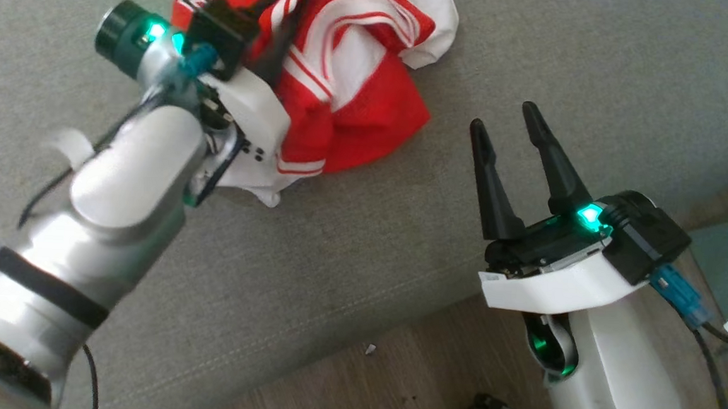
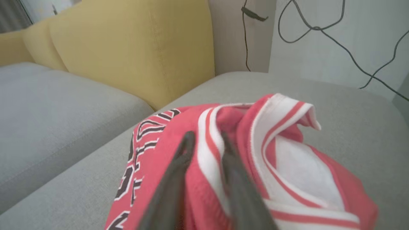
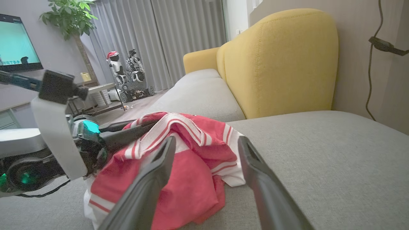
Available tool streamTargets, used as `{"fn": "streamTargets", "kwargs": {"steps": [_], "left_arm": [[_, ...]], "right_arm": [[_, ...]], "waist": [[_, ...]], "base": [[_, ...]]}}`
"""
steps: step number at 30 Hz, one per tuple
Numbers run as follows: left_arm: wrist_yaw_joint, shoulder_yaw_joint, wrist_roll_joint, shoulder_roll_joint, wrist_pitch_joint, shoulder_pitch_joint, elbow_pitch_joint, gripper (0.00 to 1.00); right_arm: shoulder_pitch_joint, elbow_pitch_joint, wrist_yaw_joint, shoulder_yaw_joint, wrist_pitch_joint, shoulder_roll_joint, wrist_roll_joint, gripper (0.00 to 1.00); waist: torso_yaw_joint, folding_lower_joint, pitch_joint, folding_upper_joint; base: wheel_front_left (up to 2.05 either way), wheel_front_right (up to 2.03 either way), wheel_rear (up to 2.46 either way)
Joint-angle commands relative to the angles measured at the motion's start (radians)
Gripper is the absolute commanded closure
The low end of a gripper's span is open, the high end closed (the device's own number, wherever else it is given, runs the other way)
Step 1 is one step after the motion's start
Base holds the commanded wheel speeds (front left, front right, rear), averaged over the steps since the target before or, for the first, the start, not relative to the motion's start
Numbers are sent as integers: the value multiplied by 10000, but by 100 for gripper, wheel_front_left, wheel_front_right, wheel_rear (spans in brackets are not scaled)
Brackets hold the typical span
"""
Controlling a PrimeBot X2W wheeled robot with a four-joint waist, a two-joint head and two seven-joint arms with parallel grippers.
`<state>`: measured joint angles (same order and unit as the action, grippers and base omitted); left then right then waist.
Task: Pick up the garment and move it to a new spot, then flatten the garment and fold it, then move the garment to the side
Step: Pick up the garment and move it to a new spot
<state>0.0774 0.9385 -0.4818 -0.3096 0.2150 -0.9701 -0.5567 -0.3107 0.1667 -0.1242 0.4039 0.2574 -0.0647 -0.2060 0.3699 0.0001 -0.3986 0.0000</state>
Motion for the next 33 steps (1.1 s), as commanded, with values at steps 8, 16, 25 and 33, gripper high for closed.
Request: {"fn": "streamTargets", "kwargs": {"steps": [8,16,25,33], "left_arm": [[1452,-1003,966,165,461,1343,1907,0],[1453,-1133,1794,356,465,3191,3415,0],[-23,-352,1669,1232,-233,2098,1964,0],[-16,47,2120,1385,-2043,880,-338,0]], "right_arm": [[469,69,-65,-256,44,145,548,0],[791,283,-65,-568,44,145,730,0],[654,116,-65,-710,44,145,446,0],[677,-65,-65,-737,44,145,80,0]], "waist": [[-939,-1,664,0],[-1428,-1,1220,0],[-426,-1,800,0],[490,-1,210,0]], "base": [[0,0,0],[0,0,0],[0,0,0],[0,0,0]]}}
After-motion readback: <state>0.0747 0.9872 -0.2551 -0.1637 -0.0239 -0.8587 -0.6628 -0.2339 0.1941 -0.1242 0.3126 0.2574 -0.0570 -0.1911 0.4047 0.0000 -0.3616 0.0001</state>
